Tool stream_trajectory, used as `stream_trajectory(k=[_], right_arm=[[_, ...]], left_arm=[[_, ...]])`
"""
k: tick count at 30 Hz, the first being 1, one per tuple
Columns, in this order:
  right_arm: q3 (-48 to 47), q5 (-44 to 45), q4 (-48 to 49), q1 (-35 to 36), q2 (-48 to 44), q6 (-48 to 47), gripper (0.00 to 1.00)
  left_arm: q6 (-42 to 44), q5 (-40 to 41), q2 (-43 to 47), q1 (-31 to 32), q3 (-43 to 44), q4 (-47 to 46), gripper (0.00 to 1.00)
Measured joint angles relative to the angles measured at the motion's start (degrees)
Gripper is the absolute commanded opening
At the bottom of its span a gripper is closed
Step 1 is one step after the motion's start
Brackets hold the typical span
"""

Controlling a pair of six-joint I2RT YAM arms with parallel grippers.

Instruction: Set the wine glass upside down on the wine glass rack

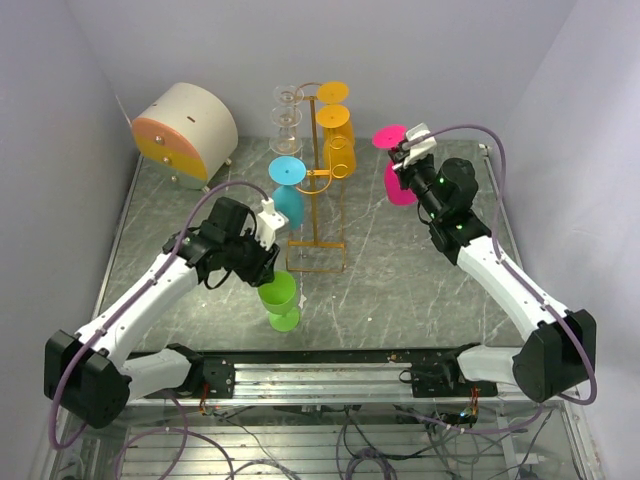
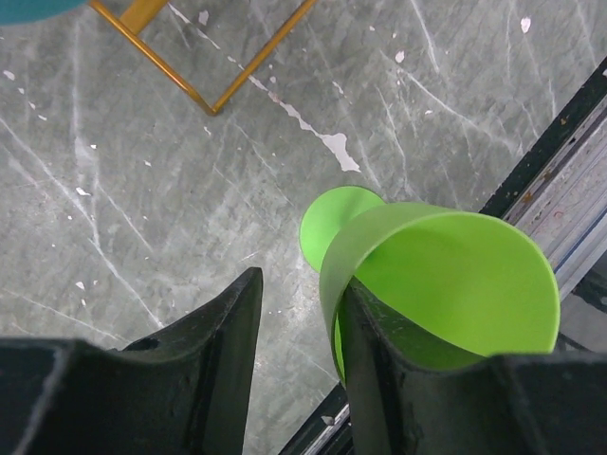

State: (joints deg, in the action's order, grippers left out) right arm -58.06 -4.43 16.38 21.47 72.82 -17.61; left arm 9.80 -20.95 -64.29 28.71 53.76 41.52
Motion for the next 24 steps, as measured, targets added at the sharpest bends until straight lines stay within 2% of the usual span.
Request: stream_trajectory(k=[3,4,5,9,10,19,24], right_arm=[[0.0,2.84,1.9,-0.17,-0.59,0.68,0.0],[0.0,3.26,2.67,-0.33,-0.68,1.05,0.0],[-0.02,3.34,3.45,-0.46,-0.7,1.46,0.0],[-0.85,0.46,4.31,-0.63,-0.28,2.91,0.0],[-1.88,-0.9,4.31,-0.63,0.37,3.23,0.0],[-6.05,-9.77,4.37,-0.68,5.79,3.78,0.0],[-8.61,-15.54,3.06,-0.68,8.48,3.87,0.0]], left_arm=[[0.35,0.07,-1.2,0.44,0.0,0.35,0.46],[0.39,0.09,-1.22,0.68,0.02,0.37,0.42],[0.46,0.11,-1.16,0.94,0.02,0.35,0.38],[0.48,0.33,-0.87,1.88,0.02,0.35,0.09],[0.46,0.46,-0.72,1.97,0.02,0.35,0.07],[0.55,4.66,3.37,2.25,0.2,0.96,0.07],[1.88,6.71,5.05,2.29,5.7,4.7,0.07]])
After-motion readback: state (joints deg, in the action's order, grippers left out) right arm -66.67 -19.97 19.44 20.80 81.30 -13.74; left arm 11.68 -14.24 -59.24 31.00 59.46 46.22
